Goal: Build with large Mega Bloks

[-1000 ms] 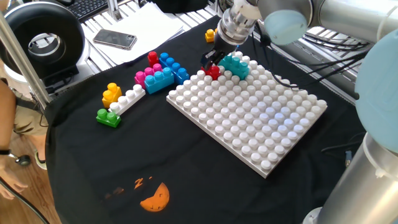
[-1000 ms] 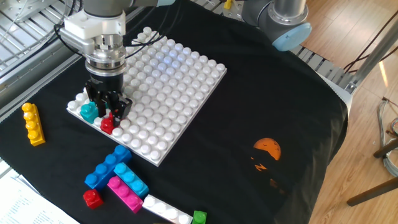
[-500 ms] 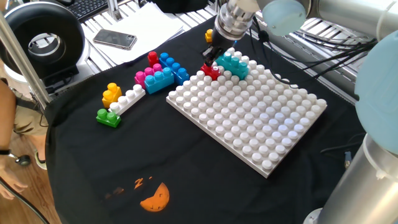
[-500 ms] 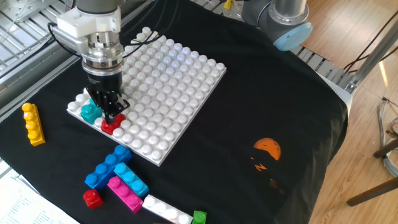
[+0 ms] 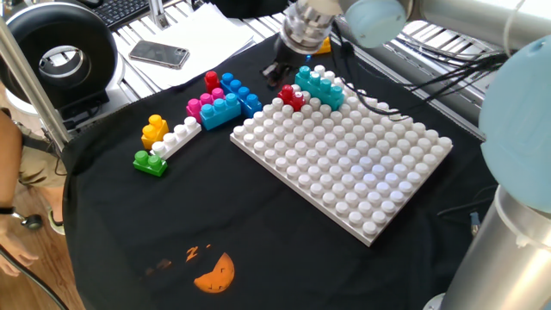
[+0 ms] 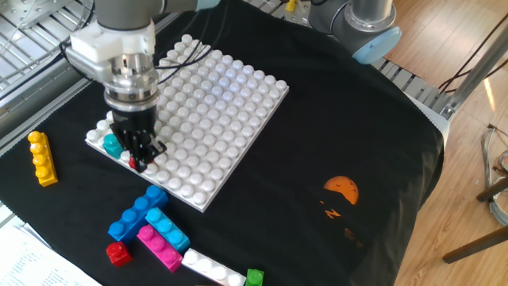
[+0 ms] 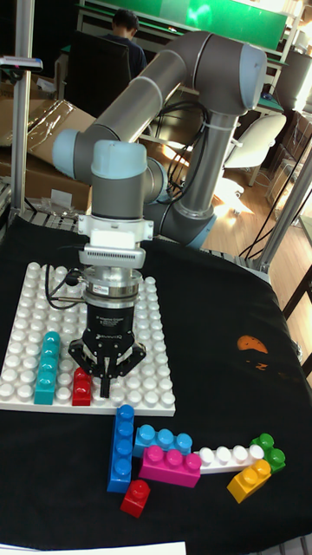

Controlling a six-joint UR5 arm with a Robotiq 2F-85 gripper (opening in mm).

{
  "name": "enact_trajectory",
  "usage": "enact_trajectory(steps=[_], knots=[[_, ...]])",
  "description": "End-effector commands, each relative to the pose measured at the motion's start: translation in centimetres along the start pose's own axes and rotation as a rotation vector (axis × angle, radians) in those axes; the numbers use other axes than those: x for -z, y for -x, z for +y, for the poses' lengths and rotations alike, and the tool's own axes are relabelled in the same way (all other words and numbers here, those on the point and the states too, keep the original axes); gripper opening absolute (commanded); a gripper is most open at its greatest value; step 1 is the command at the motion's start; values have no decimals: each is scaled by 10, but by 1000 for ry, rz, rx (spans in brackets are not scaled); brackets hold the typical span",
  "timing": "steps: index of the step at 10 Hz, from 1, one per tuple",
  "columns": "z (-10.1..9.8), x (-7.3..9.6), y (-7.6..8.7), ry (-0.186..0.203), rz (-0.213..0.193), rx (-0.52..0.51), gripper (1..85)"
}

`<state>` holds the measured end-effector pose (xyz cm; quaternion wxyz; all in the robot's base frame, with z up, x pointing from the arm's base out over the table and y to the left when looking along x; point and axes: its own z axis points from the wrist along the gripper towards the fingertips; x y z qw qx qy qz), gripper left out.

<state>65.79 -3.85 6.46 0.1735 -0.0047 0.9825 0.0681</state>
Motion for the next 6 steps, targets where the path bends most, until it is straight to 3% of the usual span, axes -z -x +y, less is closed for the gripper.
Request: enact_trajectory(steps=[1, 2, 4, 6], knots=[[10, -11, 15, -1, -16, -6, 183], [10, -12, 16, -6, -11, -4, 183], [9, -10, 17, -8, 0, 2, 320], [12, -11, 20, 8, -4, -6, 350]])
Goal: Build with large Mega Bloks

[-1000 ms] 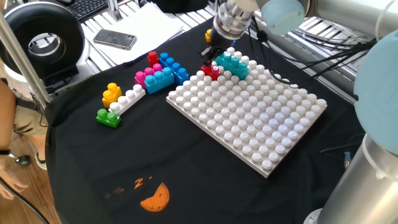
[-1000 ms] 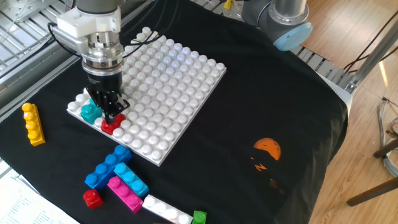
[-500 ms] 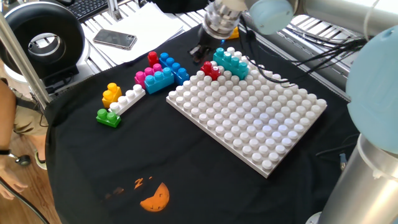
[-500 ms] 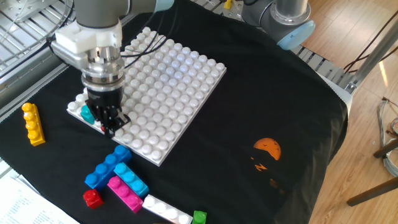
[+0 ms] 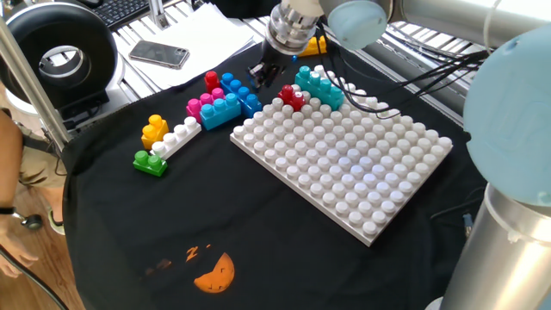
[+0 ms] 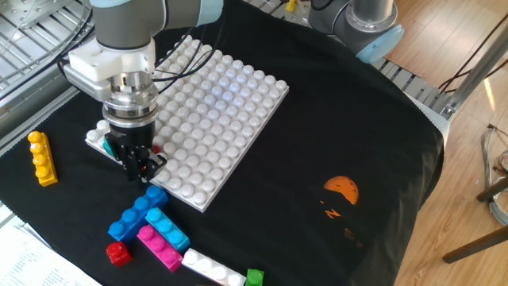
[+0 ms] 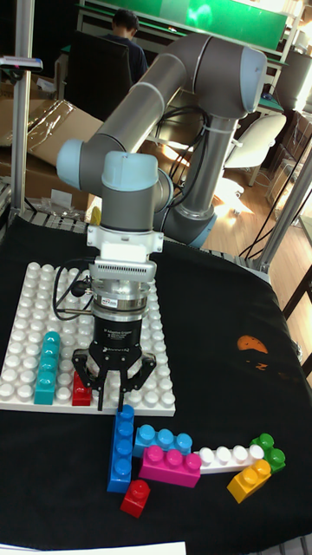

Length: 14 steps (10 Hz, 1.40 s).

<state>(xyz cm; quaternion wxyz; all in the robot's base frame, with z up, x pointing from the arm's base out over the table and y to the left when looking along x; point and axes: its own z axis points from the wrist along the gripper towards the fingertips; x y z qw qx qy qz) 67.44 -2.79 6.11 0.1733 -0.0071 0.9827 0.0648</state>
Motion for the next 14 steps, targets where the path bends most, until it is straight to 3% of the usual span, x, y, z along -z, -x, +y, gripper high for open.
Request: enact_trajectory(steps=[1, 2, 5, 7, 8, 9, 10, 11, 12, 14], knots=[[6, -2, 6, 21, -6, -18, 407], [8, -1, 9, 20, -11, -22, 460], [12, -10, 15, 28, -31, -51, 507], [-2, -16, 6, -33, 10, -41, 530], [-12, -12, -10, -80, 66, -26, 453], [-15, -11, -19, -89, 99, -30, 300], [-14, -12, -16, -85, 90, 27, 307], [-1, -13, -14, -33, 81, 50, 437], [-4, 1, -15, -23, 110, 57, 470], [14, 28, 0, -7, 136, 4, 480]])
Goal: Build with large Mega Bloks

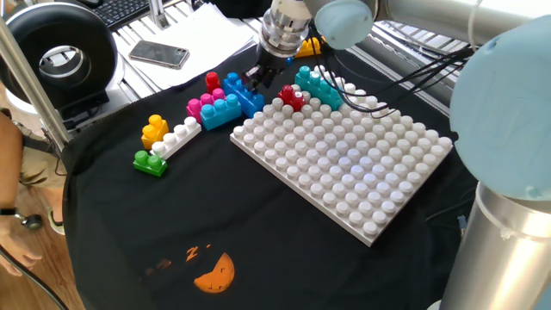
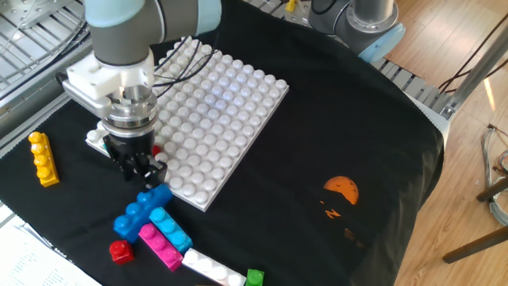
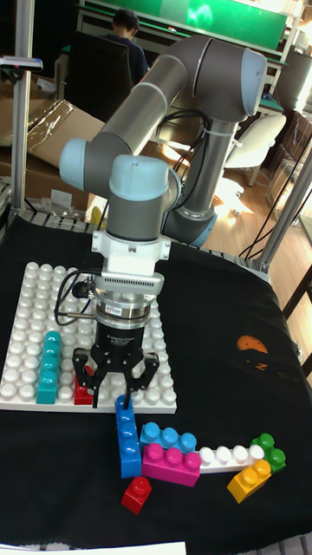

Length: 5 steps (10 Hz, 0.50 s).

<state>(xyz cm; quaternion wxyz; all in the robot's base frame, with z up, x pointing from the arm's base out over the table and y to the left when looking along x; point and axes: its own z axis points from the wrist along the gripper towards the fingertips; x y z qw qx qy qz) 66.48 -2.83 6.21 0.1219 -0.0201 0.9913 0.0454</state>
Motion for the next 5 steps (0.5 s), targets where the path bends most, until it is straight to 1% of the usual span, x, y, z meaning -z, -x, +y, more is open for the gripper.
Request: enact_trajectory(steps=[1, 2, 4, 5], knots=[[20, 29, 8, 37, 23, -21, 480], [23, 28, 8, 40, 19, -19, 487], [31, 22, 18, 59, -11, -20, 523], [35, 17, 22, 63, -26, -17, 550]])
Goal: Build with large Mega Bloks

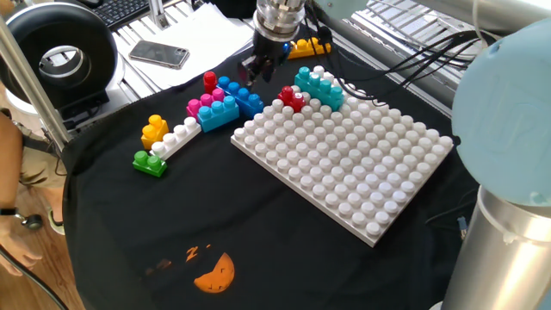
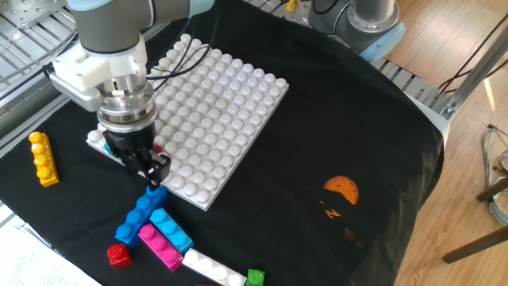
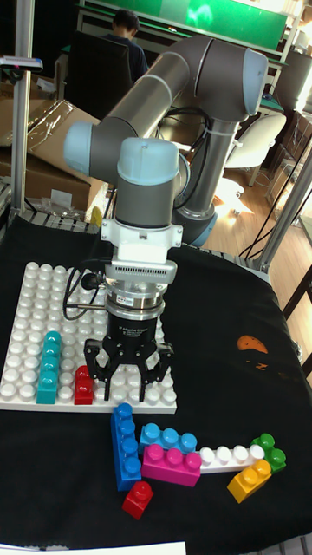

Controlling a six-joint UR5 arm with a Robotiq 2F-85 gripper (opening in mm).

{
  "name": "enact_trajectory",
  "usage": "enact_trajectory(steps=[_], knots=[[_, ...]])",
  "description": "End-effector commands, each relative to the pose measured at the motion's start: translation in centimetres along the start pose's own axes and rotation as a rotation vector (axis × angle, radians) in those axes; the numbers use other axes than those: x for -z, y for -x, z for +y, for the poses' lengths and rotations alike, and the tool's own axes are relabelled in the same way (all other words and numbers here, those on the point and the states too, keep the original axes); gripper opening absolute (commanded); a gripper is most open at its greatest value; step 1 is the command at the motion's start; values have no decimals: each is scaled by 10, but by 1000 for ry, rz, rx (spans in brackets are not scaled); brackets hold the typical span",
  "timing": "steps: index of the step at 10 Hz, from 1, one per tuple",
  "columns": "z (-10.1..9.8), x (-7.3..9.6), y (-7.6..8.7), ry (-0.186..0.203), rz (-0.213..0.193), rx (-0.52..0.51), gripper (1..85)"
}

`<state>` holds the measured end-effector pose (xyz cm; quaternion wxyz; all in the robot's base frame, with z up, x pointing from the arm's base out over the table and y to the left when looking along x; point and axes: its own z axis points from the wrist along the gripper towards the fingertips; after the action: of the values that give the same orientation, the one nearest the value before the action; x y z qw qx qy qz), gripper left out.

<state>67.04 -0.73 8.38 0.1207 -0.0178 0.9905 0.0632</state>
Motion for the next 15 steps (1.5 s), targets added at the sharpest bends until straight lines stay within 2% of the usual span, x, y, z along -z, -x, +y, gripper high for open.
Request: enact_trajectory(steps=[1, 3, 6, 15], knots=[[15, -9, 13, 22, -31, -7, 550], [12, -26, 18, -5, -31, 6, 550], [3, -37, 10, -43, -3, 64, 523], [0, -61, 15, -51, -26, 114, 473]])
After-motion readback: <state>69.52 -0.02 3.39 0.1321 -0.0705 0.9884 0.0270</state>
